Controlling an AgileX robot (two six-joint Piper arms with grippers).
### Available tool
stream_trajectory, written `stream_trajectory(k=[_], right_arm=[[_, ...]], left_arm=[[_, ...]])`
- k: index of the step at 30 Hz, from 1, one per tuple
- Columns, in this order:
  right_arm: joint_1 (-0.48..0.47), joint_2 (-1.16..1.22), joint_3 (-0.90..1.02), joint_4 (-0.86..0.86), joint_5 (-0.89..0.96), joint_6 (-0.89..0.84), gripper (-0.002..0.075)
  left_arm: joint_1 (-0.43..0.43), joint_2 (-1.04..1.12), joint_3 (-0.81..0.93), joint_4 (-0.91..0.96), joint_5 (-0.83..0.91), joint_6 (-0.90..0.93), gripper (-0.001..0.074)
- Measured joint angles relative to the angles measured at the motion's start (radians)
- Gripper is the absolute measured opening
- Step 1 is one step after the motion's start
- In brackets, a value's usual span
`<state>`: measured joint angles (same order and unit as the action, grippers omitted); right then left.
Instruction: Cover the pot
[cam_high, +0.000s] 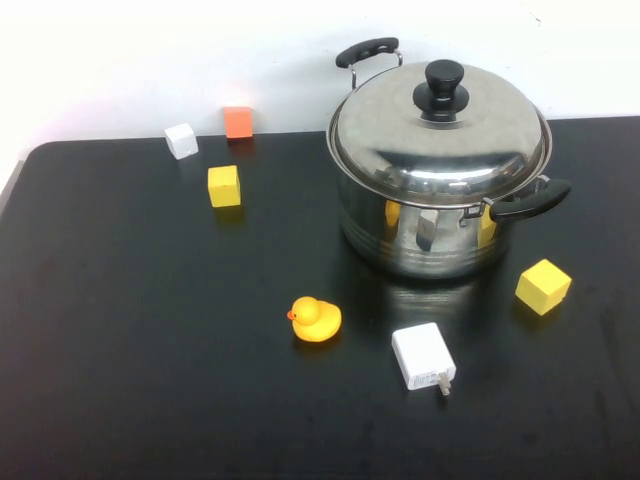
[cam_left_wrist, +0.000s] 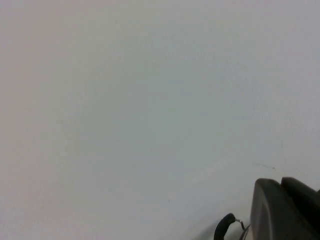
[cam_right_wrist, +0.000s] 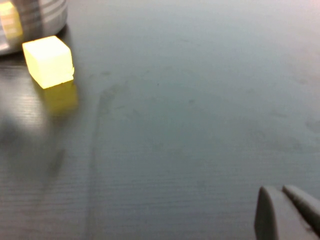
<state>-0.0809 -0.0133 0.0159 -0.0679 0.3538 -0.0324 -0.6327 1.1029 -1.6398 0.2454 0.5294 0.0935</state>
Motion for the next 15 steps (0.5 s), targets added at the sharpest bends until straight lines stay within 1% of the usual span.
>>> stream_trajectory(k=[2,5,7,10,13,15], right_arm=[[0.000,0.000,0.000,0.000,0.000,0.000,-0.0002],[0.000,0.000,0.000,0.000,0.000,0.000,-0.0002],[0.000,0.000,0.000,0.000,0.000,0.000,-0.0002],[0.000,0.000,0.000,0.000,0.000,0.000,-0.0002],[0.000,0.000,0.000,0.000,0.000,0.000,-0.0002],[0.000,0.000,0.000,0.000,0.000,0.000,-0.0002]], left_arm=[[0.000,-0.081,0.068,0.016,0.020,-0.023,0.0001],[0.000,-0.228,0.221,0.063,0.020,-0.068,0.0000],[0.000,-0.323,0.347,0.116,-0.051,-0.112,0.0000],[0.000,-0.466,0.566,0.210,-0.181,-0.241,0.0000],[0.000,-0.570,0.725,0.241,-0.238,-0.387,0.0000],[0.000,-0.625,0.814,0.250,-0.250,-0.429,0.0000]])
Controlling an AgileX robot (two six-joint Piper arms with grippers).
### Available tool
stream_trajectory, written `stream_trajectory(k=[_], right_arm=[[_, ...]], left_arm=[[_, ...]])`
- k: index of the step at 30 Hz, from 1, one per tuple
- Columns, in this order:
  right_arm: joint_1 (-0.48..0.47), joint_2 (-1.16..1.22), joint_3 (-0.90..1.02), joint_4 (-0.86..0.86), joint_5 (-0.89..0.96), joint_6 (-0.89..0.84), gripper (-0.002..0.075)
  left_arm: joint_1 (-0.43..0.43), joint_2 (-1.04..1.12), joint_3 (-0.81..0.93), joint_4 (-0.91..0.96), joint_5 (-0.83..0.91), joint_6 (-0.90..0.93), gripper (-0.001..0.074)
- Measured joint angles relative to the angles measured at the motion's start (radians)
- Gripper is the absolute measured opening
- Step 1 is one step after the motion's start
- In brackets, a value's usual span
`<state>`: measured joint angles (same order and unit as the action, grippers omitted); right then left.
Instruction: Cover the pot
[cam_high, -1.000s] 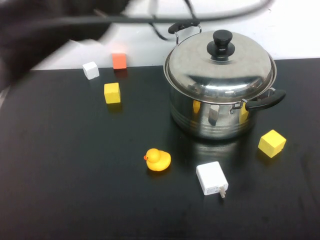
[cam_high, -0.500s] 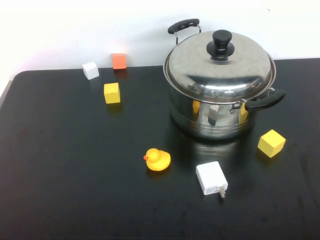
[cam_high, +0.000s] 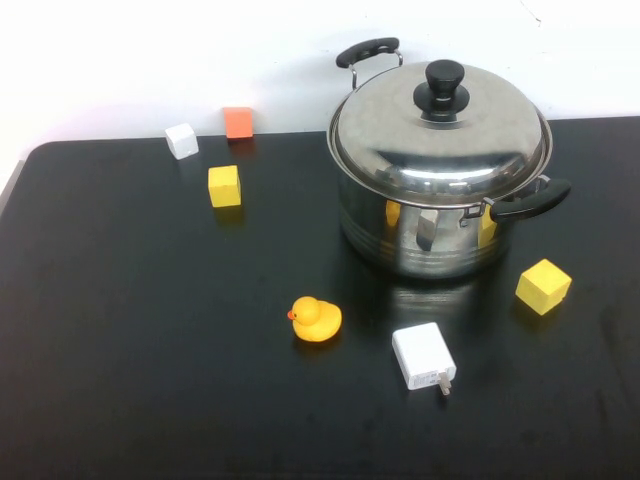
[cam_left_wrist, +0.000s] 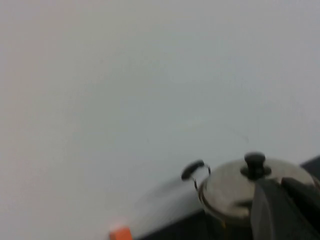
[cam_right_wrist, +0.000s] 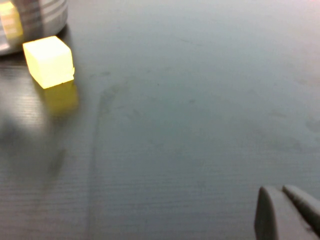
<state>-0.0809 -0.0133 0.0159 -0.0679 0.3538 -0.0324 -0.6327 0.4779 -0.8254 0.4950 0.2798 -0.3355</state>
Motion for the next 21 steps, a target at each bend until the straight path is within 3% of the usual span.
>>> stream_trajectory(k=[10,16,21], right_arm=[[0.000,0.000,0.000,0.000,0.000,0.000,-0.0002],[0.000,0.000,0.000,0.000,0.000,0.000,-0.0002],[0.000,0.000,0.000,0.000,0.000,0.000,-0.0002]], left_arm=[[0.000,-0.099,0.389,0.006,-0.077,-0.187,0.0000],[0.000,-0.099,0.508,0.008,-0.235,-0.197,0.0000],[0.000,-0.099,0.547,0.008,-0.270,-0.214,0.0000]])
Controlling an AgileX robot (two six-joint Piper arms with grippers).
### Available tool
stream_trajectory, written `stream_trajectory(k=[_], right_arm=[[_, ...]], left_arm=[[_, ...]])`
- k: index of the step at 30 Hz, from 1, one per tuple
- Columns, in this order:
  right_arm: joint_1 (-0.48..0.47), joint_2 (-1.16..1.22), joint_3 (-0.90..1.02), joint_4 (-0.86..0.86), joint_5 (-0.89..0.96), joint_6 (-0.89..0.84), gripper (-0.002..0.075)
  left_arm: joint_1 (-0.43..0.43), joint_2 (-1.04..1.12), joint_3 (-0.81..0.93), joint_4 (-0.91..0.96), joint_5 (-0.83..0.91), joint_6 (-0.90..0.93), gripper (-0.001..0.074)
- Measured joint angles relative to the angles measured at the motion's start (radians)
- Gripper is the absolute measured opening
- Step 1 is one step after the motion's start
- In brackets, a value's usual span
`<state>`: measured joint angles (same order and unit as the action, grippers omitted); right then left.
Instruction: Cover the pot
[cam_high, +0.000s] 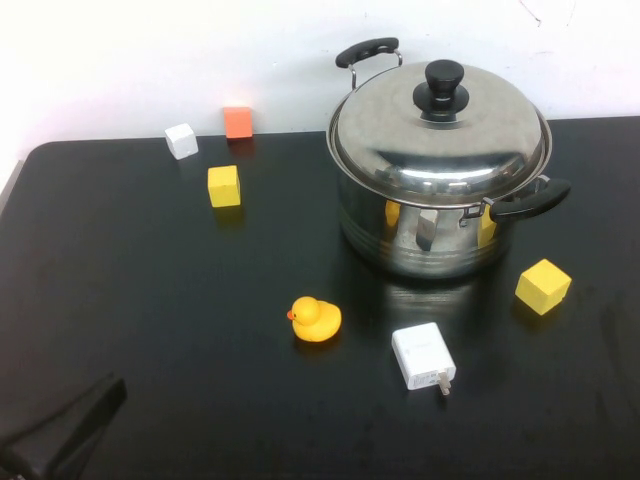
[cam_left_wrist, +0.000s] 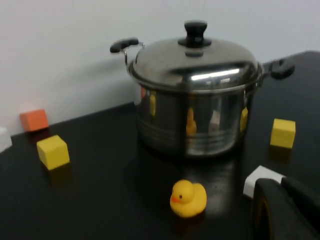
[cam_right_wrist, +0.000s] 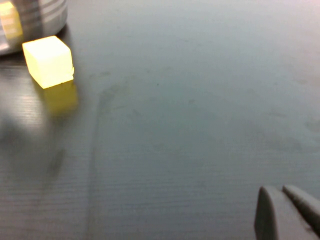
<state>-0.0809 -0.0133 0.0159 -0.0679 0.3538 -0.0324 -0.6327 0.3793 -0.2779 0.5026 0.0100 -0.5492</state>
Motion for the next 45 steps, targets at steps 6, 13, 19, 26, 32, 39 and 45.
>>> stream_trajectory(k=[6,13,19,26,32,39,45], right_arm=[[0.000,0.000,0.000,0.000,0.000,0.000,-0.0002],[0.000,0.000,0.000,0.000,0.000,0.000,-0.0002],[0.000,0.000,0.000,0.000,0.000,0.000,-0.0002],[0.000,0.000,0.000,0.000,0.000,0.000,-0.0002],[0.000,0.000,0.000,-0.002,0.000,0.000,-0.0002],[0.000,0.000,0.000,-0.002,0.000,0.000,-0.0002],[0.000,0.000,0.000,-0.002,0.000,0.000,-0.0002]], left_arm=[[0.000,0.000,0.036,0.003,-0.002,-0.001,0.0000],[0.019,-0.016,0.038,0.008,-0.010,0.007,0.0000],[0.186,-0.052,0.038,-0.167,-0.018,0.049,0.0000],[0.367,-0.137,0.077,-0.327,-0.016,0.156,0.0000],[0.451,-0.270,0.226,-0.444,-0.010,0.209,0.0000],[0.506,-0.366,0.299,-0.463,0.065,0.188,0.0000],[0.509,-0.376,0.299,-0.491,0.284,0.187,0.0000]])
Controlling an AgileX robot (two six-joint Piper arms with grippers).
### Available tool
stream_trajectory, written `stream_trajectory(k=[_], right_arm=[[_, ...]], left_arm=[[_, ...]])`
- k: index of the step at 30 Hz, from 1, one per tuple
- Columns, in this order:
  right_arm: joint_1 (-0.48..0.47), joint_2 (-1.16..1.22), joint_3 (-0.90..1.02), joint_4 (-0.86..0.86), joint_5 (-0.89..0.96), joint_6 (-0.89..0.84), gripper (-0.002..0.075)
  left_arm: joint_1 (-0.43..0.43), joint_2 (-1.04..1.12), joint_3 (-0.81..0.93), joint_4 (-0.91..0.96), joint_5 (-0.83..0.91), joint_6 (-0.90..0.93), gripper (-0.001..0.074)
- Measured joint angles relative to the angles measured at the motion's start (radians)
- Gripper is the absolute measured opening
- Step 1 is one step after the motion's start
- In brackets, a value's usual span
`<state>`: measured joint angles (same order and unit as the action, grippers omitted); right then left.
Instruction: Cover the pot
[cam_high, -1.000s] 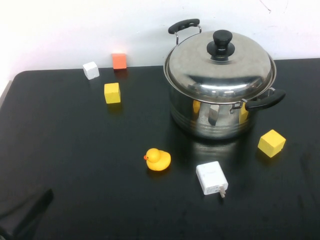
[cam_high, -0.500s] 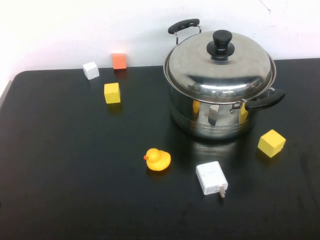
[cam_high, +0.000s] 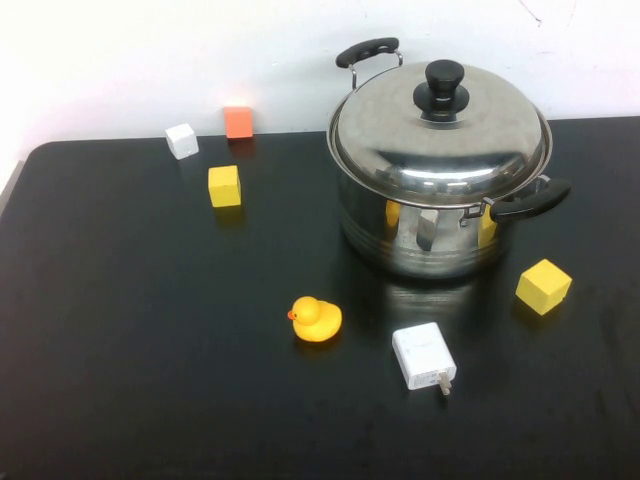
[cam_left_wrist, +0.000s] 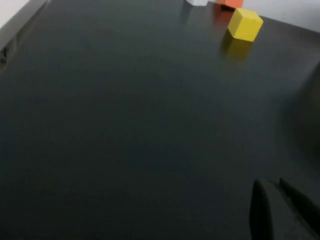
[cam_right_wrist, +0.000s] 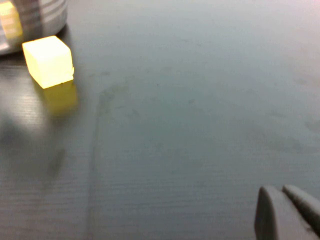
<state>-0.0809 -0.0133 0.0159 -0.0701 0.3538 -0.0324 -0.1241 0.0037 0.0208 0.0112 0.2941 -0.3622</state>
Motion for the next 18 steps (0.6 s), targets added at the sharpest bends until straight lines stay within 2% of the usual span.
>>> stream_trajectory(k=[7,18], right_arm=[[0.000,0.000,0.000,0.000,0.000,0.000,-0.0002],[0.000,0.000,0.000,0.000,0.000,0.000,-0.0002]], left_arm=[[0.000,0.000,-0.002,-0.004,0.014,0.076,0.0000],[0.006,-0.012,-0.002,-0.004,0.018,0.091,0.0000]])
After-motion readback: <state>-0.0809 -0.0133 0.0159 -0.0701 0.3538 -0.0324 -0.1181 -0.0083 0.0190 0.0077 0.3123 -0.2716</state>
